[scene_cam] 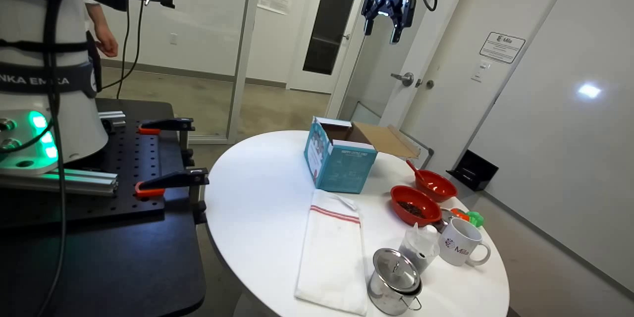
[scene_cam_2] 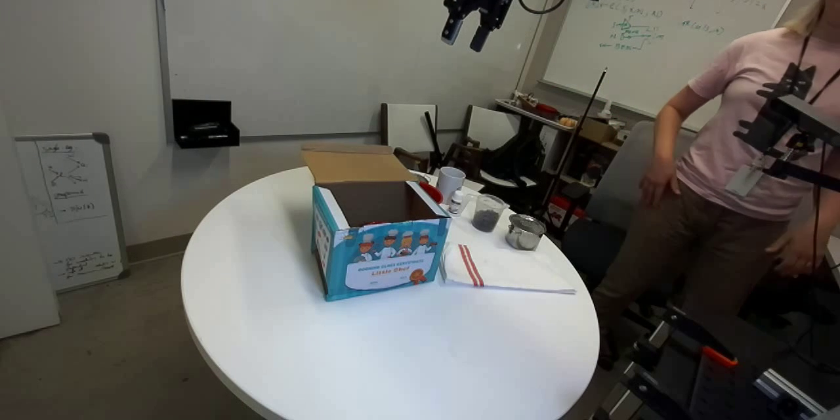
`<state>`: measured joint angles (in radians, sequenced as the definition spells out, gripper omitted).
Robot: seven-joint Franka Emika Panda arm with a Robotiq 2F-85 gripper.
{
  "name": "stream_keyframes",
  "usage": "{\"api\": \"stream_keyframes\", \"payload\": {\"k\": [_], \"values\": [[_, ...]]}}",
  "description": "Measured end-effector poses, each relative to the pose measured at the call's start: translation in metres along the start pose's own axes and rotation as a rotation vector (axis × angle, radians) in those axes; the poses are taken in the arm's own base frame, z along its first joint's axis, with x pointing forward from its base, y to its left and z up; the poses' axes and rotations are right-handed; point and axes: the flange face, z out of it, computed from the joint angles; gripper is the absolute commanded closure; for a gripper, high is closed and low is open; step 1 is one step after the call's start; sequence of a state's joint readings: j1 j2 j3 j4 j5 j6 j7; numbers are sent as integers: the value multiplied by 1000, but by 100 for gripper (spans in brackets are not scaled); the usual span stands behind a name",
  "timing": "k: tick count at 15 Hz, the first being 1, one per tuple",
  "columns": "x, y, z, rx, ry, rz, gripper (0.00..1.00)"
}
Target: Remove the orange cup from the box and put it on the table
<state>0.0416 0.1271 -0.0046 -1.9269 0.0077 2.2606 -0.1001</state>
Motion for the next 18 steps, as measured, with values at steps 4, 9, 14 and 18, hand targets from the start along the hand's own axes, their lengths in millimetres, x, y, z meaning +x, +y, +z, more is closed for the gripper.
{"api": "stream_keyframes", "payload": {"k": [4, 9, 14, 18], "values": [[5, 1, 13, -18, 8, 79, 0], [41, -2, 72, -34, -22, 132, 0], [65, -18, 156, -35, -181, 108, 0], [65, -29, 214, -21, -323, 99, 0]]}}
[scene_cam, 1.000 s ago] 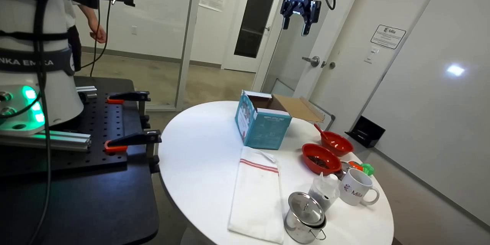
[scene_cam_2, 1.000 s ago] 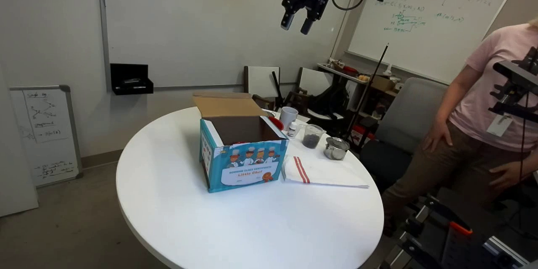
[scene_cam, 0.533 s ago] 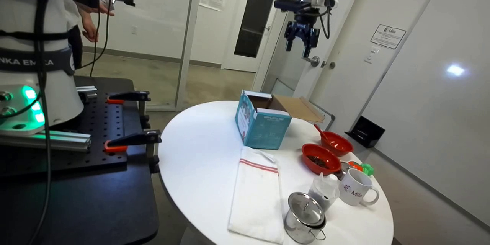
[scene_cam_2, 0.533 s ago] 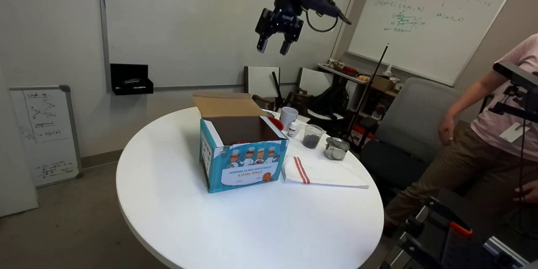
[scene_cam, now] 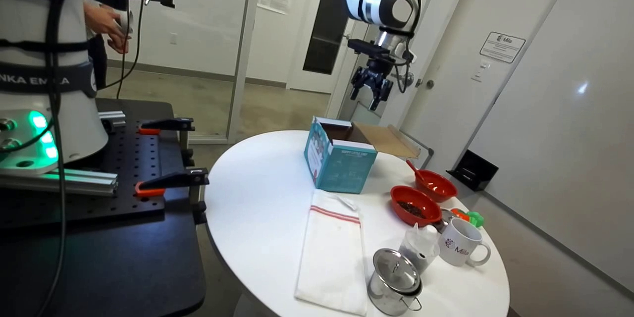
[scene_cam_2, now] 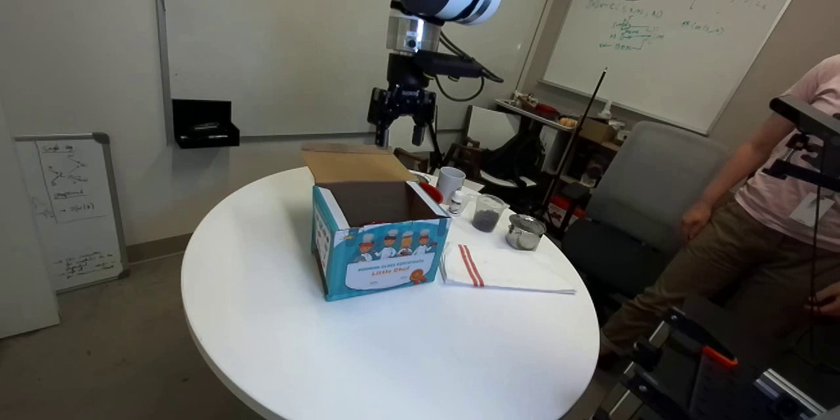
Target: Remove the orange cup from the box and put it on the table
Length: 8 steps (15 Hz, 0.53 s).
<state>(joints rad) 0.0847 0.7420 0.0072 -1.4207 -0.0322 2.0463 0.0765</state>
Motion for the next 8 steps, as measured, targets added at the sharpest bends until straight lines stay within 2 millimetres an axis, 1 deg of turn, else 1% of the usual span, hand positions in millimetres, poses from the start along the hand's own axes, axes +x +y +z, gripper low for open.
{"api": "stream_keyframes", "payload": {"k": [2, 4, 6, 8], "values": [[7, -3, 21, 33, -32, 9, 0], [15, -4, 33, 68, -35, 35, 0], [21, -2, 40, 95, -27, 75, 0], [26, 0, 40, 108, -1, 108, 0]]}}
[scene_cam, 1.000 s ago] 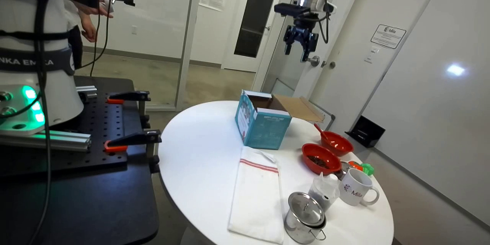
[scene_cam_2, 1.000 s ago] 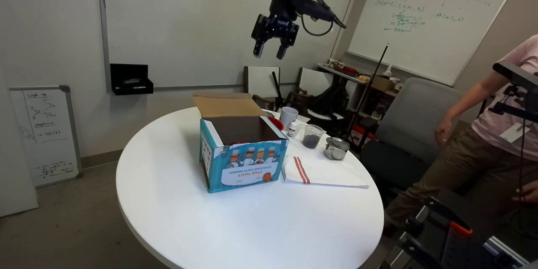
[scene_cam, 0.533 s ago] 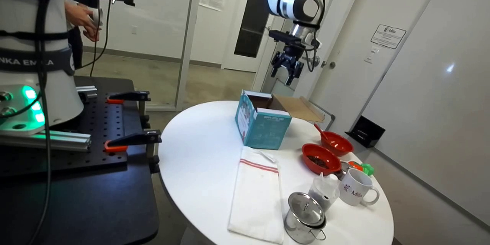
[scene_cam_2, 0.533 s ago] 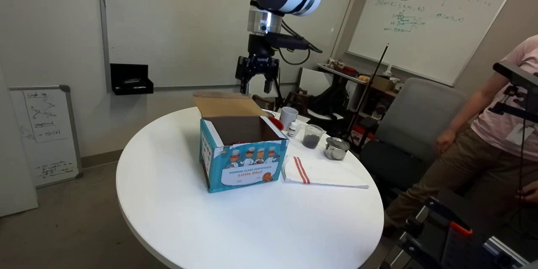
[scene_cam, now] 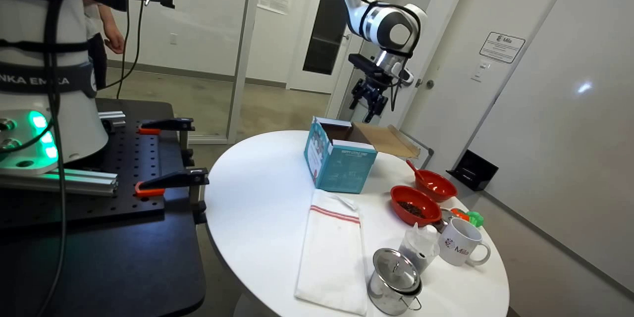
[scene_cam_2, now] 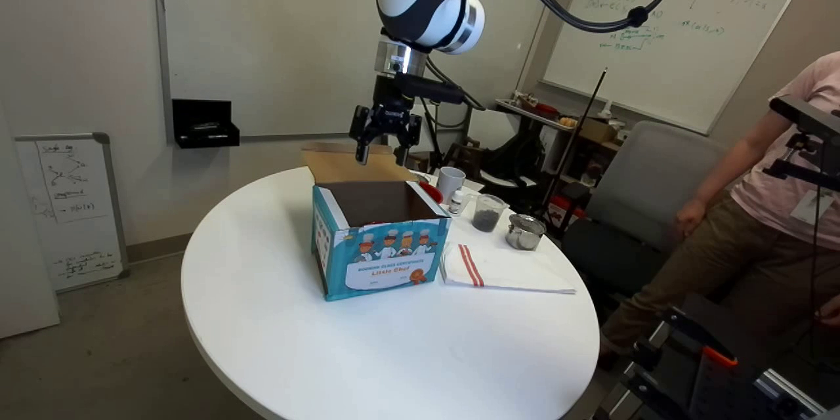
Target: Remove the orange cup from the box and put it on the table
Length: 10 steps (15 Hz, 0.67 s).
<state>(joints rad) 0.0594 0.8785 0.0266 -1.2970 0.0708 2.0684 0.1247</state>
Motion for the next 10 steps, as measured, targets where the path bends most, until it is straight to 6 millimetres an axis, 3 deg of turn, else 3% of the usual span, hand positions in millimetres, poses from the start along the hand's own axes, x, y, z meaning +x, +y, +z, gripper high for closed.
{"api": "stream_keyframes", "payload": {"k": [6, 8, 10], "values": [[1, 1, -2, -16, 11, 37, 0], [-4, -18, -5, -27, 4, 109, 0], [-13, -56, -3, -30, -5, 172, 0]]}}
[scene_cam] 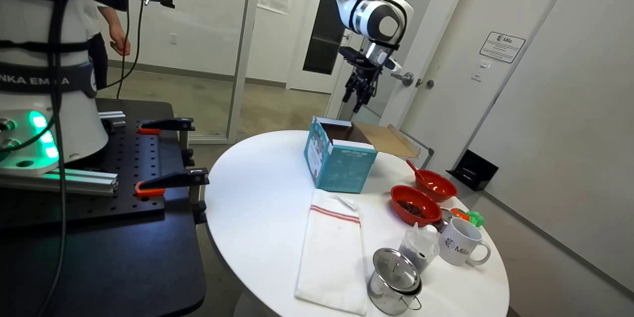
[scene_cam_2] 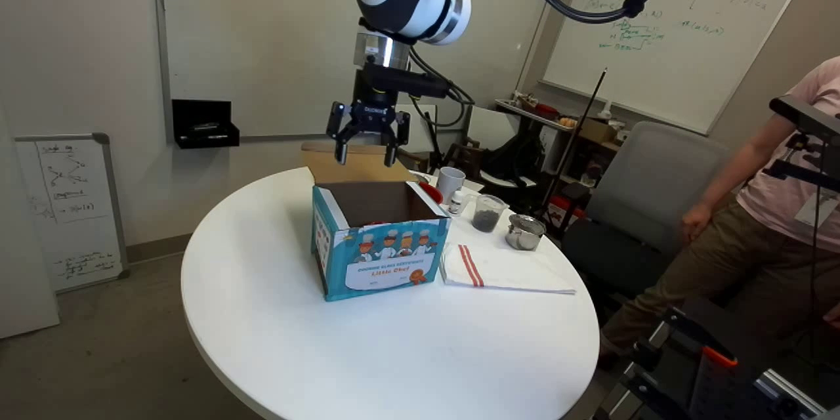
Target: Remove the orange cup from the box and put it on the table
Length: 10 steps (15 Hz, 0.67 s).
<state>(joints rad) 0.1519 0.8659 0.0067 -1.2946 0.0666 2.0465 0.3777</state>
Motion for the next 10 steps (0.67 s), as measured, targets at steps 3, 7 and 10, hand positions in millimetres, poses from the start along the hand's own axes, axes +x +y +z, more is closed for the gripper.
{"api": "stream_keyframes", "payload": {"k": [3, 7, 10], "values": [[-30, -61, 4, 10, -15, 86, 0], [-60, -123, 5, 40, 31, 222, 0], [-66, -145, 2, 86, 94, 337, 0]]}}
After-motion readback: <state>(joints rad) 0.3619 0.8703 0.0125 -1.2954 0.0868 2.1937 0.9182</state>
